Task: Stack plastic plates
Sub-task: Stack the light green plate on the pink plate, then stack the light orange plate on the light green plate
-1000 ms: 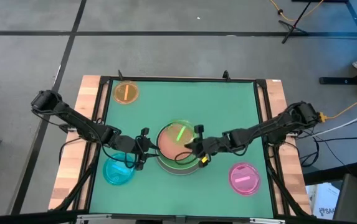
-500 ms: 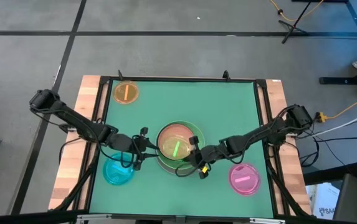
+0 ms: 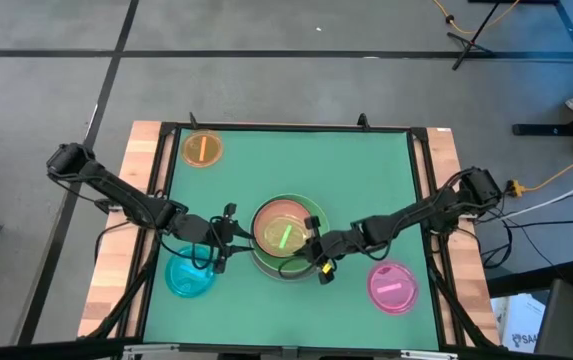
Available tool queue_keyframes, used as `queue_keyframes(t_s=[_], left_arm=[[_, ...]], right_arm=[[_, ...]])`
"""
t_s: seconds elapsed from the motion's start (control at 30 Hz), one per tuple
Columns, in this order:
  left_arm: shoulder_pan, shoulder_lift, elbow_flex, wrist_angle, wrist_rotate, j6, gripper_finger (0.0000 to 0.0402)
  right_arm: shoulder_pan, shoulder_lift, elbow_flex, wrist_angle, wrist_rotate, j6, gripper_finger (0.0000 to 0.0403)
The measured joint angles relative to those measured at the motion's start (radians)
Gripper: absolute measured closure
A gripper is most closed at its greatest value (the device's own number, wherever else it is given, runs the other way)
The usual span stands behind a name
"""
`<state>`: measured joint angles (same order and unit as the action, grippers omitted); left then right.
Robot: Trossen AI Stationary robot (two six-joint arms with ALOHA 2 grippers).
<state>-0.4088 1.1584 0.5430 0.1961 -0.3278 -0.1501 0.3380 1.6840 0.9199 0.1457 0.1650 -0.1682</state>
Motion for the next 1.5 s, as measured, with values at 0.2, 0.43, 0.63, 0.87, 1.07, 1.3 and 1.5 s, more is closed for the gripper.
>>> queue_keyframes(t_s=[0.2, 0.43, 0.63, 0.87, 1.07, 1.3, 1.5], left_arm=[[0.0, 0.0, 0.0, 0.0, 0.0, 0.0, 0.0278], [0.0, 0.0, 0.0, 0.0, 0.0, -0.002, 0.0278], [0.0, 0.0, 0.0, 0.0, 0.0, -0.004, 0.0278], [0.0, 0.0, -0.001, 0.0, 0.0, -0.005, 0.0278], [0.0, 0.0, -0.001, 0.0, 0.0, -0.005, 0.0278], [0.0, 0.0, -0.002, 0.0, 0.0, -0.002, 0.0278], [0.001, 0.0, -0.002, -0.001, 0.0, 0.002, 0.0278]], right_arm=[[0.0, 0.0, 0.0, -0.002, -0.001, 0.015, 0.0402], [0.0, 0.0, -0.001, -0.017, 0.0, 0.017, 0.0402], [0.0, 0.0, -0.001, -0.017, 0.026, 0.018, 0.0359], [0.002, -0.012, -0.002, -0.029, 0.018, 0.015, 0.0277], [0.003, -0.112, -0.002, -0.125, 0.017, 0.035, 0.0252], [0.003, -0.203, -0.021, -0.216, -0.009, 0.063, 0.0251], [0.003, -0.254, -0.115, -0.213, 0.004, 0.139, 0.0251]])
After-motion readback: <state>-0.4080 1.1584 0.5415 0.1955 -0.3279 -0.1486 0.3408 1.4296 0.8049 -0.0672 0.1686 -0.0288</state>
